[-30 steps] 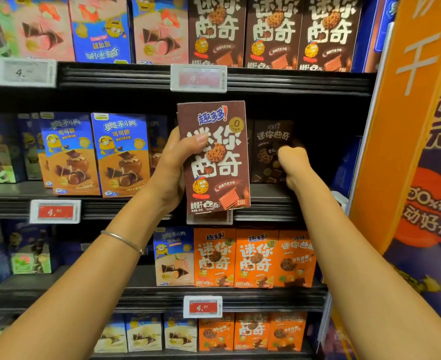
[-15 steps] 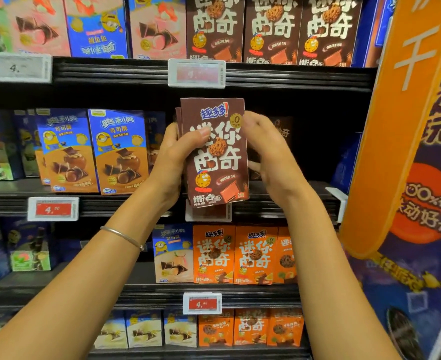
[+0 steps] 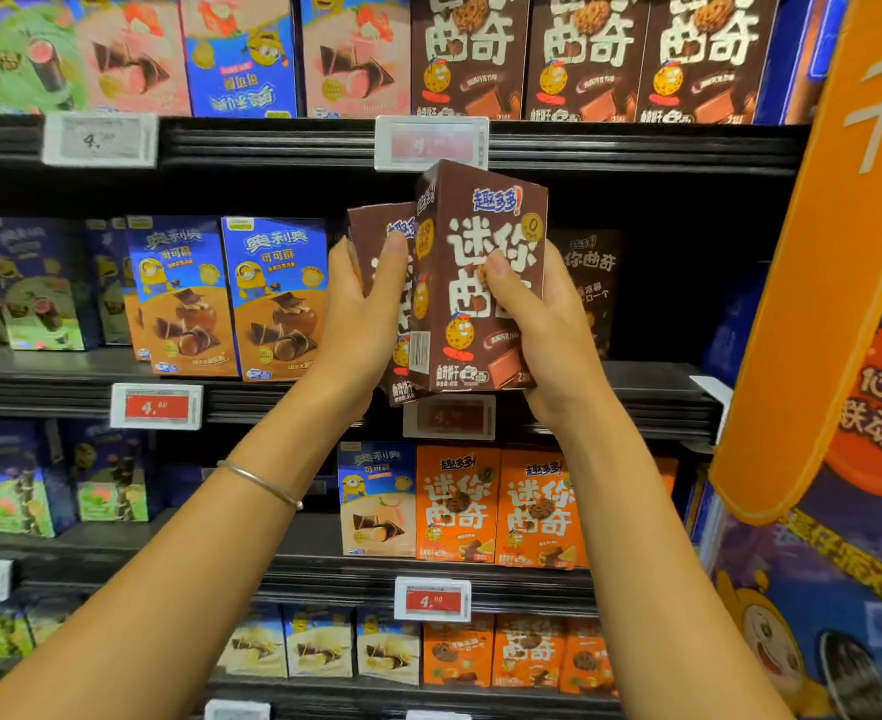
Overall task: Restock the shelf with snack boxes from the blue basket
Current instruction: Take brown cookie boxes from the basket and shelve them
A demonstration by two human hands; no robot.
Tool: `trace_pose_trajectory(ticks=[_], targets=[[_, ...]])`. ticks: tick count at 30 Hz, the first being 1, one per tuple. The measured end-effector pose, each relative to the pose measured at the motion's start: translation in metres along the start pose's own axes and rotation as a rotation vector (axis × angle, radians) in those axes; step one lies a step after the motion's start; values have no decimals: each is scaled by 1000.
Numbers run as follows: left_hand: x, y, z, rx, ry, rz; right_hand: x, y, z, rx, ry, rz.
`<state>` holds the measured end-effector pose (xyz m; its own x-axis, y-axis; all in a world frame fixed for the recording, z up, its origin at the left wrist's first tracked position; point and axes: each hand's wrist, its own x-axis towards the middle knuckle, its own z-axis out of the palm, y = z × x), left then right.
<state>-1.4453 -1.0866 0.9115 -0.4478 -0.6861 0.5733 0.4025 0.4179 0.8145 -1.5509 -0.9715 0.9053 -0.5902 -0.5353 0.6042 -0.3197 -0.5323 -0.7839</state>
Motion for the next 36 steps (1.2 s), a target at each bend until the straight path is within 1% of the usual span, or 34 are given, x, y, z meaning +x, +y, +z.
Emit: trace_pose_trajectory(ticks=[3,5,8,10,14,16,20,23,27,32,36], targets=[[-1,3,-6,75,18,68,4,1,-10,6,54,12],[-3,7,-9,92,31,84,7,2,-20,4,87,6],[-3,10,-15,85,37,87,12,7,-32,-16,113,15],[-5,11,-17,63,14,71,16,12,-39,-46,143,33],[-6,10,-16,9,-6,42,23,21,-44,-151,294,71],[-8,10,-16,-14,-5,47,25,25,-43,-223,324,70],[-10,9,-14,-35,-23,94,26,32,-34,-333,258,72],[-12,10,-17,-53,10,120,26,35,-24,-384,225,81],[-18,8,-29,-113,52,65,29,31,-14,-462,208,88],[-33,-1,-33,-146,80,111,33,30,-1,-618,173,74],[-33,-4,-32,-219,115,37,39,35,8,-734,197,69]])
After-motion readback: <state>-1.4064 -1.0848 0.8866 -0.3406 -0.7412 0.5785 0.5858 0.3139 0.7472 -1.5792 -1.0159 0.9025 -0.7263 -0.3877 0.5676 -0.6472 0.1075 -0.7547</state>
